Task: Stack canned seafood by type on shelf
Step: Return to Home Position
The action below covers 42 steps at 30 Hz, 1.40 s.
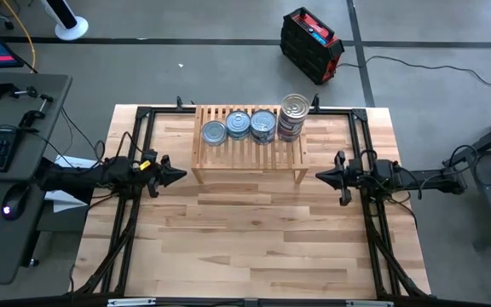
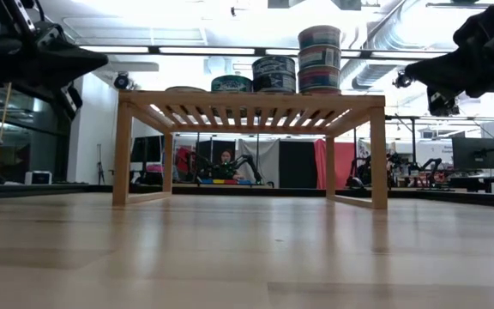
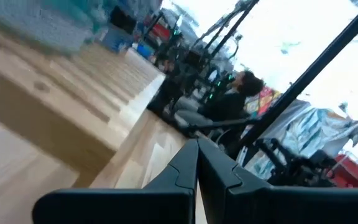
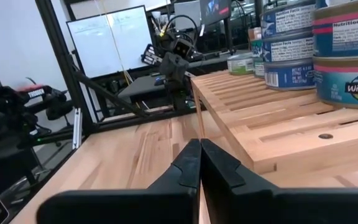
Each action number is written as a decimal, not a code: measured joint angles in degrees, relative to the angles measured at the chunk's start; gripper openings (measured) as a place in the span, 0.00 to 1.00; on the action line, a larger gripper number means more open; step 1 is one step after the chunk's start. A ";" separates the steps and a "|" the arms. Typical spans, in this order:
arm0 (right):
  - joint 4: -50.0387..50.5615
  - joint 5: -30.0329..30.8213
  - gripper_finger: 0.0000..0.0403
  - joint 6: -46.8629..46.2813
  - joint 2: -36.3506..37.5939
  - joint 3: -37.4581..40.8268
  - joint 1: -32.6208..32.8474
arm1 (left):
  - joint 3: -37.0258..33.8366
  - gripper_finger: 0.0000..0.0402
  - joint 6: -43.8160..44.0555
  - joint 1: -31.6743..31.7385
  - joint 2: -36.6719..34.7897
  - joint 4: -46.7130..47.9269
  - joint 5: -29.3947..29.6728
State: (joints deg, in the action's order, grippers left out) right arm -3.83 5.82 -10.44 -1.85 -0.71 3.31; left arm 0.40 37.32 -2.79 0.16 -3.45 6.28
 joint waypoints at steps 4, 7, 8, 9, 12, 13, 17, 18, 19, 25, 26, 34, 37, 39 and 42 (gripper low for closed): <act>1.21 0.01 0.00 0.00 -0.02 0.00 0.00 | 0.00 0.00 0.01 -0.07 0.00 0.54 -0.01; 2.32 0.01 0.00 0.02 -0.04 0.00 0.00 | 0.00 0.00 -8.26 0.89 0.01 2.30 -2.24; 2.53 -0.01 0.00 0.00 -0.05 0.00 0.00 | 0.00 0.00 -13.86 1.37 0.01 2.79 -3.91; 2.57 -0.02 0.00 0.00 -0.13 0.00 0.00 | 0.01 0.00 -19.61 1.86 0.05 2.94 -5.30; 2.55 -0.04 0.00 0.01 -0.17 0.00 0.00 | 0.01 0.00 -32.89 3.14 0.04 3.03 -5.84; 2.55 -0.02 0.00 0.00 -0.32 0.00 0.00 | 0.02 0.00 -34.80 3.50 0.01 3.03 -5.84; 2.55 -0.04 0.00 0.02 -0.37 0.00 0.00 | 0.02 0.00 -35.36 3.85 1.17 3.07 -5.82; 2.55 -0.04 0.00 0.01 -0.37 0.00 0.00 | 0.02 0.00 -35.21 3.85 1.18 3.07 -5.84; 2.55 -0.04 0.00 0.02 -0.37 0.00 0.00 | 0.02 0.00 -34.99 3.85 1.10 3.05 -5.83; 2.55 -0.04 0.00 0.02 -0.37 0.00 0.00 | 0.02 0.00 -34.99 3.85 1.19 3.03 -5.81; 2.55 -0.04 0.00 0.01 -0.37 0.00 0.00 | 0.02 0.00 -34.99 3.85 1.16 3.02 -5.81; 2.55 -0.04 0.00 0.02 -0.37 0.00 0.00 | 0.02 0.00 -34.97 3.85 1.16 2.98 -5.81; 2.55 -0.04 0.00 0.01 -0.37 0.00 -0.01 | 0.02 0.00 -34.97 3.85 1.16 2.97 -5.81; 2.55 -0.04 0.00 0.00 -0.37 0.00 -0.02 | 0.02 0.00 -34.97 3.85 1.16 2.96 -5.81; 2.55 -0.04 0.00 0.02 -0.37 0.00 0.00 | 0.02 0.00 -34.95 3.85 1.16 2.96 -5.81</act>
State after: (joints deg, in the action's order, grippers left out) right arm -1.28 5.78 -10.42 -2.22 -0.71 3.31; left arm 0.43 2.36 1.06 1.32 -0.49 0.47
